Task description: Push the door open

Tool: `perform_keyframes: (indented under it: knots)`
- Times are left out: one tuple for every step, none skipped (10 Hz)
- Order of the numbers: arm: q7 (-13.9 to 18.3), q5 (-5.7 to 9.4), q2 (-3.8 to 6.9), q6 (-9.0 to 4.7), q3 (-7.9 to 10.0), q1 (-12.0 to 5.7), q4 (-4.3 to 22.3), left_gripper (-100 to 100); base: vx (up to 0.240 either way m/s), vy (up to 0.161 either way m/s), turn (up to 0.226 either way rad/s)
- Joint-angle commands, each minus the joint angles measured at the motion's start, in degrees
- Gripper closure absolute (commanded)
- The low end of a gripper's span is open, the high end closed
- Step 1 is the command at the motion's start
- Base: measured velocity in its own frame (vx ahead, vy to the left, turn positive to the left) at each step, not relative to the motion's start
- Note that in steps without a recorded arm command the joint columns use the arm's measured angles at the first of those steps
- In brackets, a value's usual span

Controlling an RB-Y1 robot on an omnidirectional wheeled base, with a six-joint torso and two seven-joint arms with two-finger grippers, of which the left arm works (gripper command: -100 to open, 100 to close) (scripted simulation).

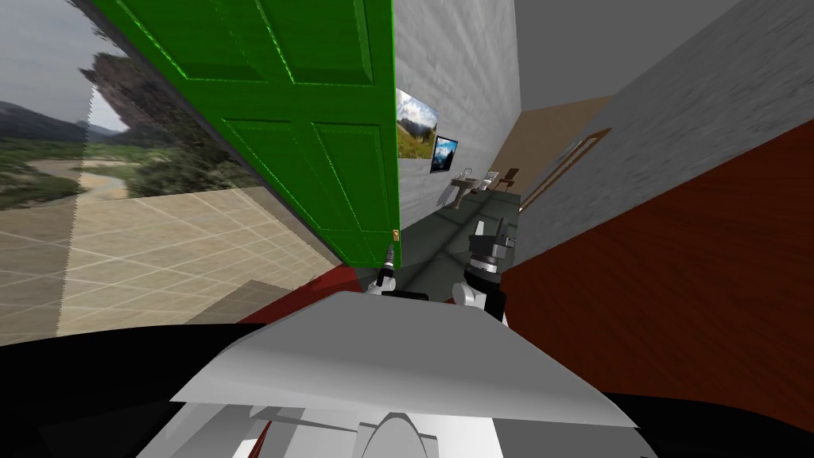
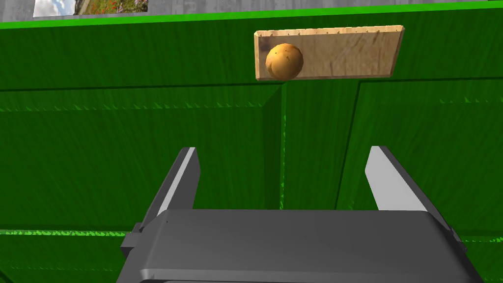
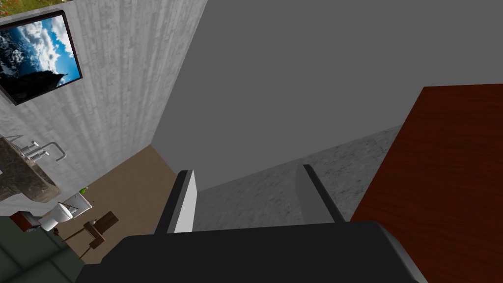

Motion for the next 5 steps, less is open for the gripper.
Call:
perform_keyframes:
  knots:
    - [0.0,0.01,0.63,-0.05,0.01,0.01,0.0,-100,0.018,0.076,0.005]
    - [0.0,0.02,0.91,-0.07,0.02,0.02,0.0,-100,0.067,0.144,-0.010]
    - [0.0,0.03,1.20,-0.10,0.03,0.02,0.0,-100,0.091,0.156,-0.006]
    - [-0.1,0.05,1.87,-0.16,0.05,0.03,0.1,-100,0.094,0.164,-0.007]
    - [-0.1,0.08,2.88,-0.29,0.08,0.06,0.1,-100,0.127,0.164,-0.013]
